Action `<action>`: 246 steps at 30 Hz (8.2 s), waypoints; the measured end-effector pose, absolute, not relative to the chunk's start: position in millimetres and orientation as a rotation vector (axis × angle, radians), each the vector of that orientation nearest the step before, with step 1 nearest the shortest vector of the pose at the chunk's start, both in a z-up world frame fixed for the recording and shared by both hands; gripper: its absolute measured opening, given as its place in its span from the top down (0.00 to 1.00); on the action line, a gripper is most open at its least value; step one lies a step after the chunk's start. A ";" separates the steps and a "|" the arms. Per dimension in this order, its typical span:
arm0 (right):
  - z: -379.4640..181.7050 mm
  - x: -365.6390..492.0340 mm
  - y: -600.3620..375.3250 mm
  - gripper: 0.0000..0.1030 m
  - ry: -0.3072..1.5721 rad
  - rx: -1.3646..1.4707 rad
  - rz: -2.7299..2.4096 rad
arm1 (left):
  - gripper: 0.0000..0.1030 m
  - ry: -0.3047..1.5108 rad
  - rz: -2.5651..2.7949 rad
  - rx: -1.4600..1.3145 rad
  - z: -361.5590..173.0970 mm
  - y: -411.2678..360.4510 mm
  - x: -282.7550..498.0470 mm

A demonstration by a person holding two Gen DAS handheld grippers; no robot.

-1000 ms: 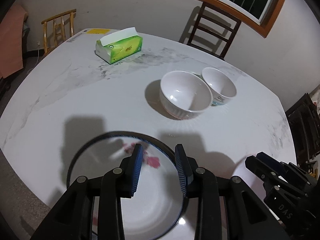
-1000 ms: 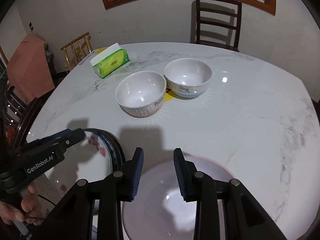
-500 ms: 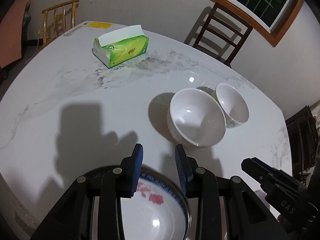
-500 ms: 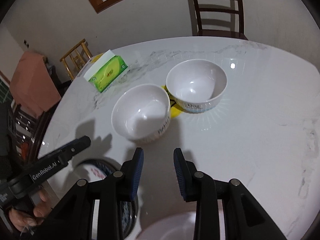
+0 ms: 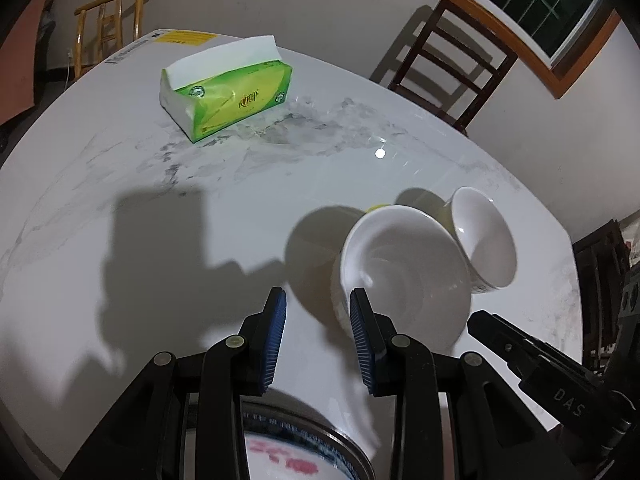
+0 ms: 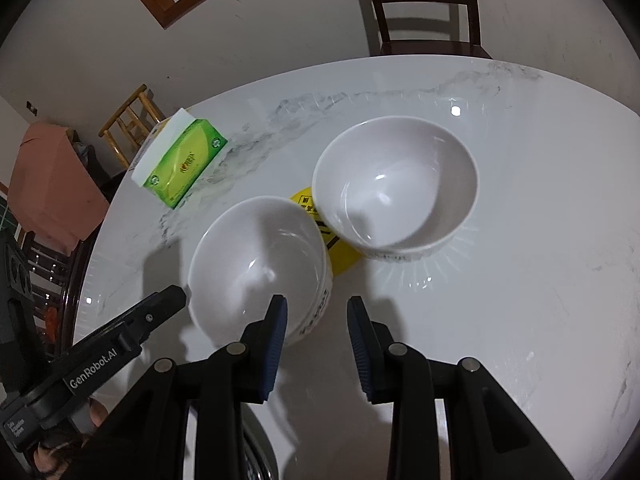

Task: Organize plates and bowls
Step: 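Move the left tool to the rabbit-print white bowl and grip its rim, then lift the rabbit-print bowl with the left tool over the pink bowl, then lower the rabbit-print bowl into the pink bowl and open the left tool, then move the left tool to the Dog-print white bowl and close on its rim, then carry the Dog-print bowl with the left tool over the pink bowl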

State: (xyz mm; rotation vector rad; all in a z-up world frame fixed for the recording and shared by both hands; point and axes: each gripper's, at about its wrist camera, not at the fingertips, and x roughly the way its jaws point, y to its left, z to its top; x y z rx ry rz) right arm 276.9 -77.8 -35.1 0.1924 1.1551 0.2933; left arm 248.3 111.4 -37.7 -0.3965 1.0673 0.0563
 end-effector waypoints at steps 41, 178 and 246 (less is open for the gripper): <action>-20.6 262.3 -81.6 0.87 1.159 0.191 0.300 | 0.92 1.119 -0.012 -0.372 -36.1 83.5 251.2; 10.7 192.4 -201.0 0.82 1.084 0.208 0.309 | 0.67 1.093 0.013 -0.153 -4.1 2.8 168.2; -65.1 369.2 -160.5 0.84 1.262 0.223 0.327 | 0.88 1.258 -0.046 -0.309 -74.7 -9.0 357.0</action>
